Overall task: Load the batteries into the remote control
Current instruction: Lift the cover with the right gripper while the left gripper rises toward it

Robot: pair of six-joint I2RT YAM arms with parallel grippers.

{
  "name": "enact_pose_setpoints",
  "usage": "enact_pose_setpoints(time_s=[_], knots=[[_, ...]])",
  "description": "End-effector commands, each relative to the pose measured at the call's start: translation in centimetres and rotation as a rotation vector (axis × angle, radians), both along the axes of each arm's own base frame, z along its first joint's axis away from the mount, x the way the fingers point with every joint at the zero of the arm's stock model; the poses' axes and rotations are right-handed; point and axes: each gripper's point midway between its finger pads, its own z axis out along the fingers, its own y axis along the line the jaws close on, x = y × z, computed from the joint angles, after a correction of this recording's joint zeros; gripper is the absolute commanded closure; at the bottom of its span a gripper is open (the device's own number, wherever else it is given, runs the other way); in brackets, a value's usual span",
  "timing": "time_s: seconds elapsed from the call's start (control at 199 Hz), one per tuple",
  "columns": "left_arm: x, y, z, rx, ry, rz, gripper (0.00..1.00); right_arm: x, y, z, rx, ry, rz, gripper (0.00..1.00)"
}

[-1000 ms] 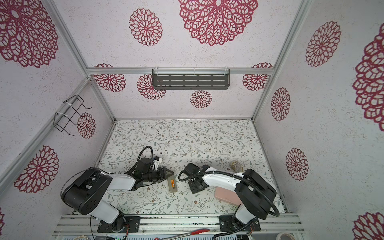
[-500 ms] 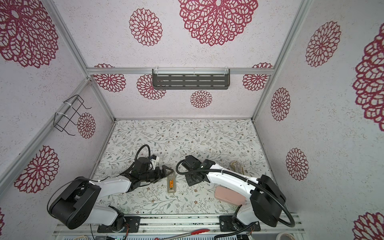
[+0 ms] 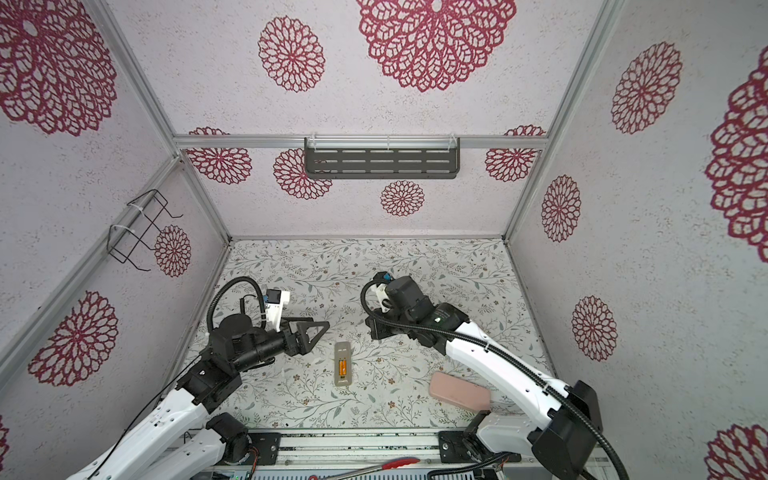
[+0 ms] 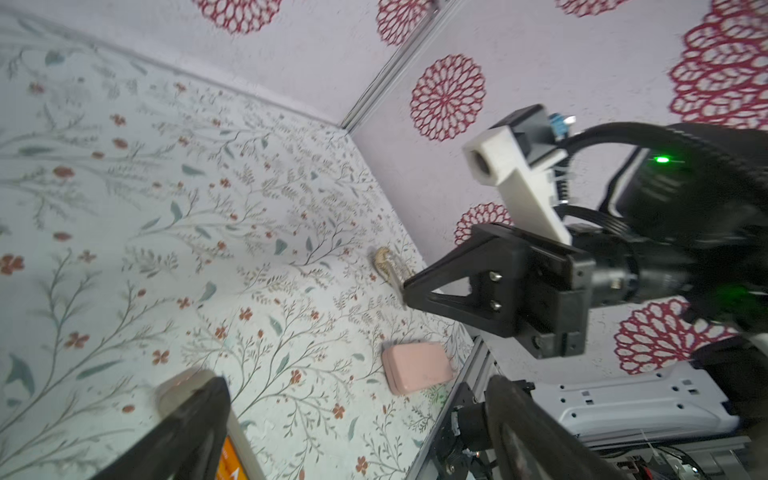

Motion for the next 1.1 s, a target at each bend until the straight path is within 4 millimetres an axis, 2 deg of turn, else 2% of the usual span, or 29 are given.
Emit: enact_pose_setpoints(time_s=[0.0, 0.085, 0.266, 0.436, 0.627, 0.893, 1.028, 1.094], knots=[[-0.7, -0.1, 0.9, 0.114, -0.064, -0.026, 0.02, -0.3, 0.8, 7.9, 0.326, -0.048, 0.089, 0.96], [-0.7, -0.6, 2.4, 0.189, -0.133, -0.049, 0.02, 0.1, 0.1, 10.0, 0.436, -0.049, 0.103, 0.96], [0.7, -2.0, 4.5, 0.298, -0.264, -0.075, 0.02, -0.3, 0.0, 12.6, 0.625, -0.018, 0.171, 0.98], [1.9, -3.8, 5.9, 0.357, -0.362, -0.099, 0.00, -0.9, 0.1, 14.0, 0.718, 0.007, 0.223, 0.99], [2.8, -5.7, 6.4, 0.396, -0.422, -0.138, 0.09, -1.5, 0.2, 15.5, 0.787, 0.020, 0.282, 0.99], [2.8, -7.4, 7.8, 0.377, -0.481, -0.195, 0.14, -1.7, 0.2, 15.7, 0.847, 0.073, 0.304, 0.99], [3.2, -7.5, 8.0, 0.392, -0.497, -0.185, 0.14, -1.7, 0.2, 15.6, 0.838, 0.085, 0.304, 0.99], [3.6, -7.2, 7.7, 0.403, -0.487, -0.166, 0.17, -1.5, 0.2, 15.0, 0.822, 0.093, 0.286, 0.99]])
